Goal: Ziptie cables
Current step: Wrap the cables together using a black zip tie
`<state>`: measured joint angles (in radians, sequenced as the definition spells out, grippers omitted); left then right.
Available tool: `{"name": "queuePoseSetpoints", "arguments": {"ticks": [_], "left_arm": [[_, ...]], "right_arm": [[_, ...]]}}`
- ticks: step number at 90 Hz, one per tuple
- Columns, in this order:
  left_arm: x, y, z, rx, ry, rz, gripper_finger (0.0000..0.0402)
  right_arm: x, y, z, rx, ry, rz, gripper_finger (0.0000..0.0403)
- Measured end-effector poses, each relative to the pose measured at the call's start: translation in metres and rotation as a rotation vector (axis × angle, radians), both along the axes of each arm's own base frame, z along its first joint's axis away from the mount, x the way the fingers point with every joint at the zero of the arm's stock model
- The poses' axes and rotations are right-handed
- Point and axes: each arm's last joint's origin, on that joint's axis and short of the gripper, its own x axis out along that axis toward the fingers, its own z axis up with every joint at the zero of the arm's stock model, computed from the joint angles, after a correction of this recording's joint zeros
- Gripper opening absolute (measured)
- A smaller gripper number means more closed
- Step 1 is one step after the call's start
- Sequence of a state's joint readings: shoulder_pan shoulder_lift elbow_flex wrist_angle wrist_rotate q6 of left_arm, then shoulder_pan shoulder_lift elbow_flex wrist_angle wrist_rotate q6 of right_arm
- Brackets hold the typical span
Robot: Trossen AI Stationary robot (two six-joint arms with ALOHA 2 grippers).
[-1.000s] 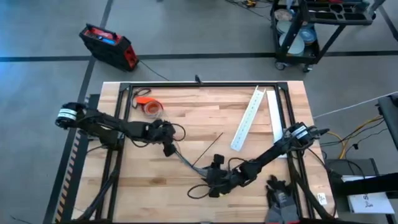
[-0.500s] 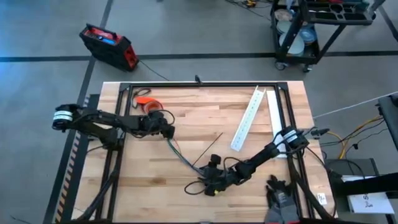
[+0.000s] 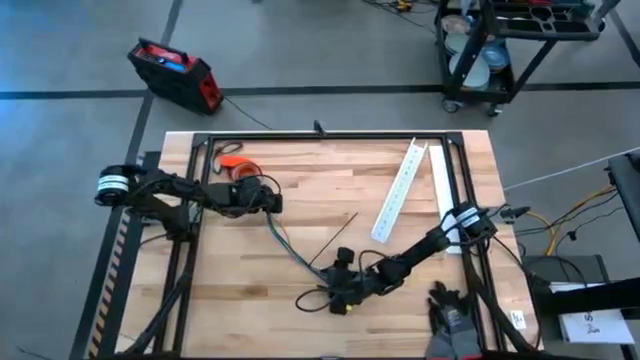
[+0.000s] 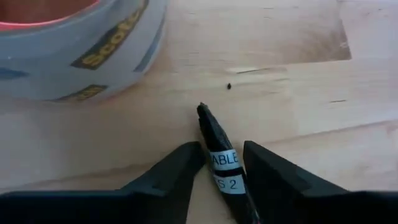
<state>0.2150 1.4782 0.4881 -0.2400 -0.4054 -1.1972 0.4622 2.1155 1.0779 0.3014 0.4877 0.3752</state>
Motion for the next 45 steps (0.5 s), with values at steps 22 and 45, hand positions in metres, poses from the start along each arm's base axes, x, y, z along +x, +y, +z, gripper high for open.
{"name": "queuePoseSetpoints", "arguments": {"ticks": [22, 45], "left_arm": [[-0.0013, 0.0014, -0.0009, 0.060, 0.030, 0.000, 0.0020], [-0.0016, 0.0018, -0.0012, 0.075, 0.035, 0.004, 0.0017]], "right_arm": [[-0.0038, 0.0002, -0.0021, 0.010, 0.068, 0.042, 0.0017], [-0.0094, 0.0023, 0.0055, 0.039, 0.126, 0.065, 0.0004]]}}
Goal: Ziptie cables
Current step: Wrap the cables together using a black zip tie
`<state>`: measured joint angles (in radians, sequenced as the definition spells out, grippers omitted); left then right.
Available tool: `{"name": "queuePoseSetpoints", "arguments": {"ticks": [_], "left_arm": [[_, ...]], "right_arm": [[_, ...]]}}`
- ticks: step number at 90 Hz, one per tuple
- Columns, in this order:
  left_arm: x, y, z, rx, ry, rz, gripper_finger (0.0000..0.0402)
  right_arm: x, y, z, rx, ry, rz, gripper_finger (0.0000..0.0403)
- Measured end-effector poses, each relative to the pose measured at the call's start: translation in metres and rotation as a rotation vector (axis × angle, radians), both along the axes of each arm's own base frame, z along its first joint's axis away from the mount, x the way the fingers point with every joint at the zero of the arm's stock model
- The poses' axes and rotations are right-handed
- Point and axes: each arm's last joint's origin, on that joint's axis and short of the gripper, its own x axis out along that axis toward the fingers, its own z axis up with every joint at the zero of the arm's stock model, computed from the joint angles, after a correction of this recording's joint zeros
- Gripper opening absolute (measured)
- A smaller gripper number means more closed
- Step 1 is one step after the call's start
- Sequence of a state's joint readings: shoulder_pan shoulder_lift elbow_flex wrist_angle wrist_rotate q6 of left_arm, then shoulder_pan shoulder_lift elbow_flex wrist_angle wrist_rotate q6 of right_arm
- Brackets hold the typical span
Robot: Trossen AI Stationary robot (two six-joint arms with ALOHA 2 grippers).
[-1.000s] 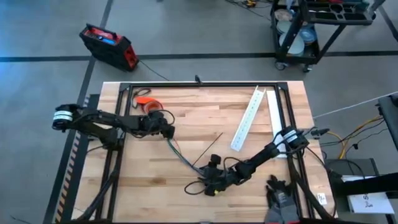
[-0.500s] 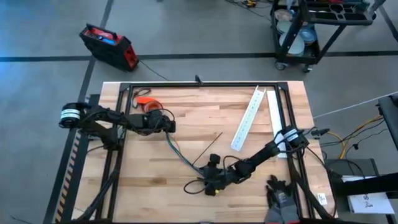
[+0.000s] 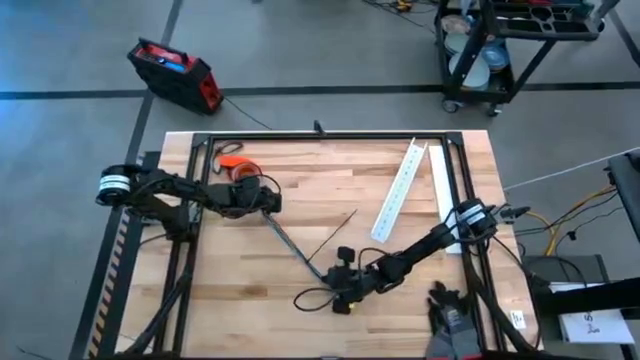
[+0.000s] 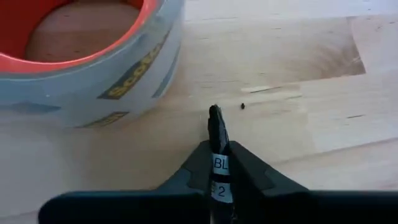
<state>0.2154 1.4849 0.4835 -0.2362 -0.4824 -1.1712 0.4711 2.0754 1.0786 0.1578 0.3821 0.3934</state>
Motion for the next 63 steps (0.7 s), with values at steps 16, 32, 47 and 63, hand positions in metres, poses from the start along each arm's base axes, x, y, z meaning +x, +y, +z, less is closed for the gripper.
{"name": "queuePoseSetpoints", "arguments": {"ticks": [16, 32, 47, 63], "left_arm": [[0.001, 0.001, 0.000, 0.012, -0.018, 0.009, 0.0017], [0.002, 0.001, 0.000, 0.027, -0.036, 0.016, 0.0017], [0.002, 0.003, 0.001, 0.068, -0.029, 0.033, 0.0017], [0.003, 0.004, 0.001, 0.074, -0.038, 0.025, 0.0017]], "right_arm": [[-0.003, 0.000, 0.009, 0.017, 0.021, 0.014, 0.0004], [-0.006, -0.001, 0.014, -0.009, 0.027, 0.018, 0.0030], [-0.007, -0.002, 0.022, -0.008, 0.017, 0.002, 0.0098], [0.000, -0.014, 0.023, -0.051, -0.032, -0.092, 0.0161]]}}
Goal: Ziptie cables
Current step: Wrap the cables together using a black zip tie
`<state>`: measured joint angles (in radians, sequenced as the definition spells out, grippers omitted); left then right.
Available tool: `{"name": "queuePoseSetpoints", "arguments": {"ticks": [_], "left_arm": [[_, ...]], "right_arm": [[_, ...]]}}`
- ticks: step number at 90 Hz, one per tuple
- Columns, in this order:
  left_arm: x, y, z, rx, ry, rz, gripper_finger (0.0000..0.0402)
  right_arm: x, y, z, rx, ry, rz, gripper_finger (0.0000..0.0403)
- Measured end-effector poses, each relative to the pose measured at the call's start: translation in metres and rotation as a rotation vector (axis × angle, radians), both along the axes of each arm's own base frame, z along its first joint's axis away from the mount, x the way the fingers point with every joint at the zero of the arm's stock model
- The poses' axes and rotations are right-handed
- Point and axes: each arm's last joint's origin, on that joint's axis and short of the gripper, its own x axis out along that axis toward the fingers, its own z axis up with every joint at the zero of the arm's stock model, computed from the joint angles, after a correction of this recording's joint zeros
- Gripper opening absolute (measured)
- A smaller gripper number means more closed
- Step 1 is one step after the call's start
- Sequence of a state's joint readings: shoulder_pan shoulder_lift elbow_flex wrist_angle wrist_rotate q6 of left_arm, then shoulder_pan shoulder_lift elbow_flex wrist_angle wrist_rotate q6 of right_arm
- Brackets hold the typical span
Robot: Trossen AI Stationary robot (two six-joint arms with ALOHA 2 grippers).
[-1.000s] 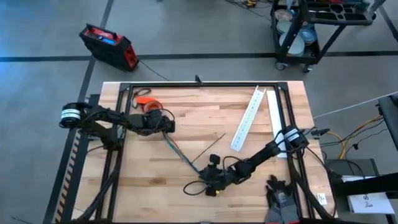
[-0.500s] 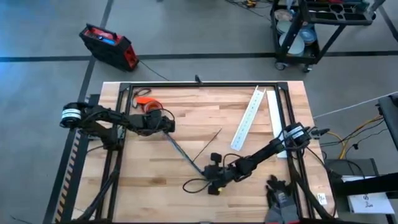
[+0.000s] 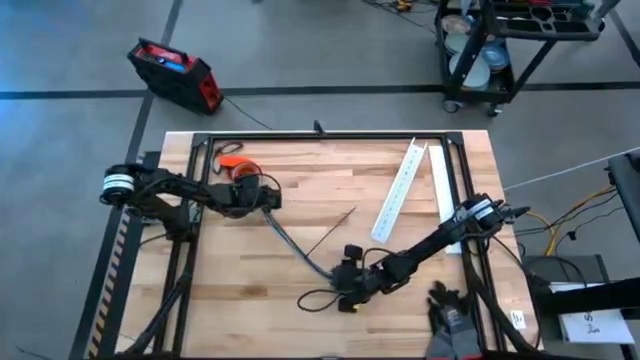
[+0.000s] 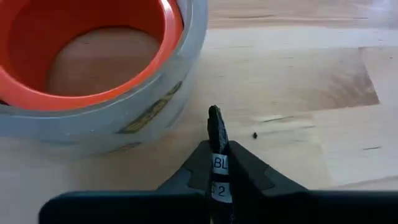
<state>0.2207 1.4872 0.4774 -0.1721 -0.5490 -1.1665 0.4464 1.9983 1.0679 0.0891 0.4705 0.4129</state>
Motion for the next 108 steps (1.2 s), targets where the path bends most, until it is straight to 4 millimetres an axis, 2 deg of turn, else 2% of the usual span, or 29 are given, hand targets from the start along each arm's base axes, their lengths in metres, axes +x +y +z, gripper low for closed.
{"name": "queuePoseSetpoints", "arguments": {"ticks": [12, 23, 33, 49, 54, 74, 84, 94, 108], "left_arm": [[0.001, 0.000, 0.000, 0.001, -0.005, -0.003, 0.0018], [0.001, 0.000, 0.000, 0.002, -0.007, -0.004, 0.0025], [0.001, 0.000, 0.000, 0.006, -0.005, -0.006, 0.0020], [-0.001, -0.001, -0.001, 0.009, -0.003, -0.005, 0.0017], [-0.002, -0.001, -0.001, 0.007, 0.003, -0.004, 0.0017], [-0.002, -0.001, -0.002, 0.005, 0.014, -0.005, 0.0016], [-0.002, -0.001, -0.002, 0.009, 0.010, -0.006, 0.0016], [0.001, -0.001, 0.000, 0.019, 0.019, -0.045, 0.0033], [0.005, -0.001, 0.004, 0.008, 0.053, -0.148, 0.0083]], "right_arm": [[0.006, -0.005, -0.010, -0.004, -0.013, -0.013, 0.0174], [0.009, -0.006, -0.017, 0.042, -0.002, 0.012, 0.0160], [0.008, -0.006, -0.018, 0.057, 0.032, 0.033, 0.0121], [0.003, -0.003, -0.016, 0.064, 0.080, 0.076, 0.0021], [0.003, -0.002, -0.016, 0.072, 0.094, 0.093, 0.0009], [-0.001, 0.001, -0.014, 0.084, 0.119, 0.107, 0.0003], [-0.002, 0.002, -0.013, 0.097, 0.121, 0.117, 0.0014], [-0.003, 0.003, -0.007, 0.108, 0.126, 0.133, 0.0040], [-0.011, 0.005, 0.012, 0.141, 0.167, 0.211, 0.0103]]}}
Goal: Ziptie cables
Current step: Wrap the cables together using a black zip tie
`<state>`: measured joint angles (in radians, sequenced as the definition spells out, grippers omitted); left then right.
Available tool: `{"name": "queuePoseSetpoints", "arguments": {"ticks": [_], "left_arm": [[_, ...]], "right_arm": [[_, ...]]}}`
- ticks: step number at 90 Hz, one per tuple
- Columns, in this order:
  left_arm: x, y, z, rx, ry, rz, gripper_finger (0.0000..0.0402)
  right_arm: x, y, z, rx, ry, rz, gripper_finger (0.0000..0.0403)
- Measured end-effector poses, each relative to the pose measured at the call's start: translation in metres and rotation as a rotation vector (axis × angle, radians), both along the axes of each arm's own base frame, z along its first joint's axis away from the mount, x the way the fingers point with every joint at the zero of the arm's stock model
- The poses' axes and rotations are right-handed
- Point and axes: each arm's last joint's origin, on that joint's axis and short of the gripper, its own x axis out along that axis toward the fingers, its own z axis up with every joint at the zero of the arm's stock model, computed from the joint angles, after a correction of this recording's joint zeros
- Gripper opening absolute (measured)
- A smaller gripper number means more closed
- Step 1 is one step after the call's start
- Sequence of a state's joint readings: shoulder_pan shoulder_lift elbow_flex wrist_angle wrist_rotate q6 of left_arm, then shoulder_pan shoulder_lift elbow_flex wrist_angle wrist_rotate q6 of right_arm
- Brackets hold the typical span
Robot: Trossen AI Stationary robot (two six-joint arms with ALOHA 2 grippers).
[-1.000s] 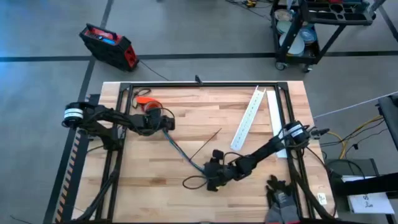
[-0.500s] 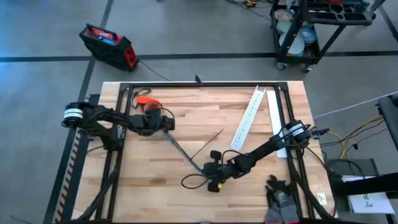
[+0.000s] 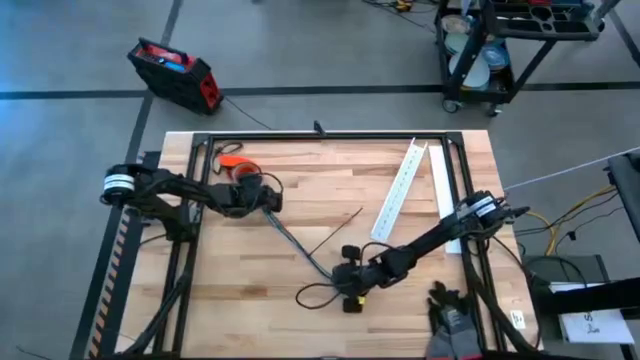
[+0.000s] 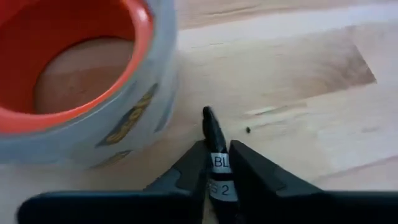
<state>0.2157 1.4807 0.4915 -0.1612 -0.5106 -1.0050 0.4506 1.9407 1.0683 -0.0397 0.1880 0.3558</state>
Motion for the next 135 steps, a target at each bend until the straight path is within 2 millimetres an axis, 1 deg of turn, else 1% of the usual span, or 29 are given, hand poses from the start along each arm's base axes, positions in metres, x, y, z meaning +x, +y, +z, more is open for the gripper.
{"name": "queuePoseSetpoints", "arguments": {"ticks": [13, 20, 26, 32, 37, 44, 52, 59, 66, 75, 82, 90, 96, 106, 117, 124, 135], "left_arm": [[0.002, -0.002, 0.008, 0.014, -0.001, -0.077, 0.0119], [0.004, -0.005, 0.015, 0.014, 0.010, -0.190, 0.0132], [0.007, -0.006, 0.027, 0.037, -0.011, -0.258, 0.0140], [0.009, -0.006, 0.039, 0.081, -0.040, -0.290, 0.0144], [0.008, -0.006, 0.046, 0.107, -0.043, -0.316, 0.0144], [0.008, -0.007, 0.059, 0.142, -0.073, -0.347, 0.0142], [0.006, -0.010, 0.071, 0.181, -0.115, -0.372, 0.0135], [0.006, -0.020, 0.077, 0.196, -0.152, -0.416, 0.0128], [0.009, -0.037, 0.080, 0.204, -0.202, -0.491, 0.0121], [0.015, -0.065, 0.078, 0.238, -0.233, -0.581, 0.0111], [0.016, -0.089, 0.074, 0.275, -0.239, -0.611, 0.0103], [0.017, -0.115, 0.066, 0.311, -0.249, -0.651, 0.0097], [0.017, -0.135, 0.059, 0.331, -0.264, -0.681, 0.0094], [0.020, -0.162, 0.046, 0.345, -0.314, -0.728, 0.0087], [0.026, -0.183, 0.030, 0.342, -0.372, -0.765, 0.0080], [0.029, -0.190, 0.019, 0.342, -0.391, -0.772, 0.0076], [0.032, -0.199, 0.003, 0.338, -0.400, -0.790, 0.0075]], "right_arm": [[-0.004, -0.001, 0.022, -0.002, -0.015, 0.046, 0.0156], [-0.004, -0.002, 0.031, -0.033, -0.045, 0.083, 0.0173], [-0.004, -0.004, 0.038, -0.066, -0.070, 0.120, 0.0182], [0.000, -0.007, 0.047, -0.080, -0.119, 0.146, 0.0185], [0.003, -0.014, 0.051, -0.105, -0.135, 0.160, 0.0185], [0.009, -0.023, 0.054, -0.151, -0.175, 0.184, 0.0182], [0.018, -0.037, 0.052, -0.195, -0.184, 0.200, 0.0176], [0.028, -0.053, 0.050, -0.197, -0.175, 0.216, 0.0171], [0.037, -0.069, 0.047, -0.165, -0.160, 0.252, 0.0167], [0.046, -0.085, 0.045, -0.157, -0.146, 0.300, 0.0161], [0.052, -0.096, 0.043, -0.175, -0.145, 0.321, 0.0157], [0.052, -0.109, 0.036, -0.144, -0.116, 0.360, 0.0153], [0.056, -0.114, 0.032, -0.105, -0.126, 0.392, 0.0149], [0.057, -0.118, 0.022, -0.111, -0.106, 0.415, 0.0139], [0.060, -0.121, 0.014, -0.134, -0.088, 0.440, 0.0125], [0.063, -0.120, 0.014, -0.137, -0.102, 0.447, 0.0113], [0.065, -0.122, 0.006, -0.137, -0.081, 0.454, 0.0092]]}}
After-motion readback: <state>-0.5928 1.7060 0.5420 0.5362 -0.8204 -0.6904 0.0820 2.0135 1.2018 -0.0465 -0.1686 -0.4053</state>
